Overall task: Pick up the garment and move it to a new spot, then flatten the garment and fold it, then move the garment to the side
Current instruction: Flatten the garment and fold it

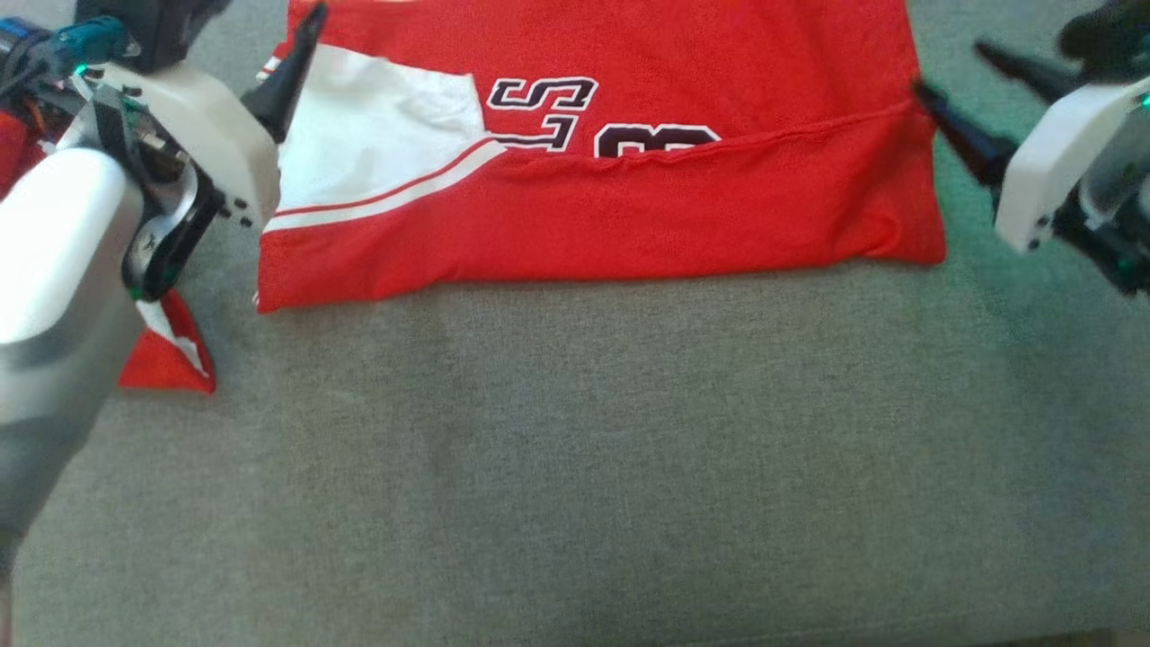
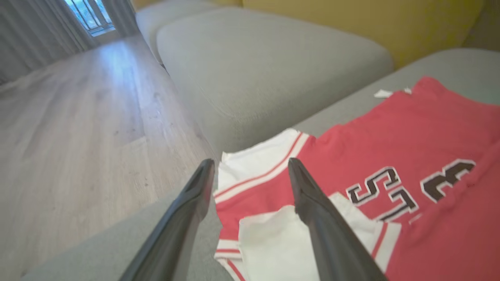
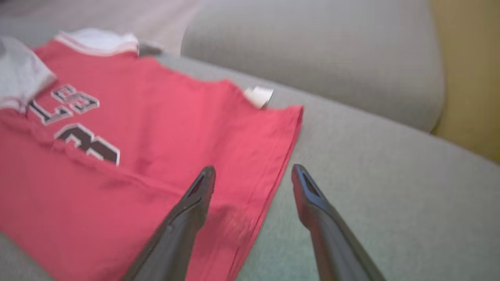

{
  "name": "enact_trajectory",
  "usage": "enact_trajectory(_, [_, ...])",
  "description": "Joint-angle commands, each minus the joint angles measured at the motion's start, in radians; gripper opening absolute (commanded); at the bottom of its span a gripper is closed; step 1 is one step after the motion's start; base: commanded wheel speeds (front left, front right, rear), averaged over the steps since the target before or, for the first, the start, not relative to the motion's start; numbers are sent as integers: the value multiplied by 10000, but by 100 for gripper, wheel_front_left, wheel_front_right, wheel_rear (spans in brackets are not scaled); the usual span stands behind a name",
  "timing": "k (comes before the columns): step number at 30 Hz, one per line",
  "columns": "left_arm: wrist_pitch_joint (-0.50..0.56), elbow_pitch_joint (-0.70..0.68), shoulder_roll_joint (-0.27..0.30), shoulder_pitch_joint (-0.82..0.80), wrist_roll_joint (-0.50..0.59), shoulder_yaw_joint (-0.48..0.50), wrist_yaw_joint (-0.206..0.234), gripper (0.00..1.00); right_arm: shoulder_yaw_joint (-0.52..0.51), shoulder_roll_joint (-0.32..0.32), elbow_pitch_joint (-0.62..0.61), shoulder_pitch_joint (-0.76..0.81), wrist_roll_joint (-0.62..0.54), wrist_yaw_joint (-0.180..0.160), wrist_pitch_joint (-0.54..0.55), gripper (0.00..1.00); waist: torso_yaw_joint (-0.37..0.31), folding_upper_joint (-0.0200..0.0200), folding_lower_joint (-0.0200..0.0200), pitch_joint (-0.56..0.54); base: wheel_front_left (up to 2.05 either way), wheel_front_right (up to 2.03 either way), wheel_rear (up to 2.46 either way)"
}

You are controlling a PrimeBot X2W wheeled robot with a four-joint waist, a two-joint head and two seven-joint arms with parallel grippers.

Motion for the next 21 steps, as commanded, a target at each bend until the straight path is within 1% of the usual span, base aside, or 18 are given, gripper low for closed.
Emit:
enact_trajectory(1, [-327, -99, 323, -498, 100, 611, 134, 100, -273, -125, 20, -104, 17, -7, -393, 100, 13, 0, -1, -101, 0, 0, 0])
enact_trajectory(3, [-1156, 57, 139, -451, 214, 805, 434, 100, -587, 25, 326, -169, -277, -7, -1337, 100, 41, 0, -1, -271, 0, 0, 0])
enact_trajectory(6, [-2500, 58, -172, -90, 76, 1301, 986, 100, -1309, 425, 886, -30, -478, -7, -2612, 100, 64, 0, -1, -618, 0, 0, 0])
enact_trajectory(8, [-3345, -94, -335, 331, -86, 1603, 1259, 100, -1860, 705, 1139, 156, -639, -7, -3004, 100, 79, 0, -1, -853, 0, 0, 0])
enact_trajectory(10, [-3952, -360, -520, 895, -332, 2010, 1580, 100, -2673, 1049, 1304, 476, -711, -7, -3164, 100, 82, 0, -1, -1108, 0, 0, 0])
enact_trajectory(11, [-4125, -547, -621, 1220, -427, 2270, 1807, 100, -3206, 1171, 1341, 609, -889, -7, -3187, 100, 92, 0, -1, -1218, 0, 0, 0])
enact_trajectory(12, [-4274, -1048, -852, 1961, -441, 2710, 2199, 100, -4494, 1491, 1040, 1102, -1426, -7, -3197, 100, 114, 0, -1, -1413, 0, 0, 0])
enact_trajectory(14, [-4301, -1806, -1207, 2736, -276, 3292, 2499, 100, -5736, 1811, 589, 1904, -2216, -7, -3200, 100, 174, 0, -1, -1578, 0, 0, 0])
enact_trajectory(16, [-4306, -2504, -1564, 3641, 152, 3818, 2731, 100, -6786, 2189, 129, 2879, -3142, -7, -3202, 100, 217, 0, -1, -1766, 0, 0, 0])
enact_trajectory(19, [-4308, -3112, -2087, 4983, 804, 4365, 2834, 100, -8046, 2889, -339, 4366, -4440, -7, -3203, 100, 251, 0, -1, -2033, 0, 0, 0])
enact_trajectory(21, [-4309, -3229, -2409, 5749, 1184, 4570, 2732, 100, -8804, 3384, -525, 5215, -5185, -7, -3203, 100, 280, 0, -1, -2167, 0, 0, 0])
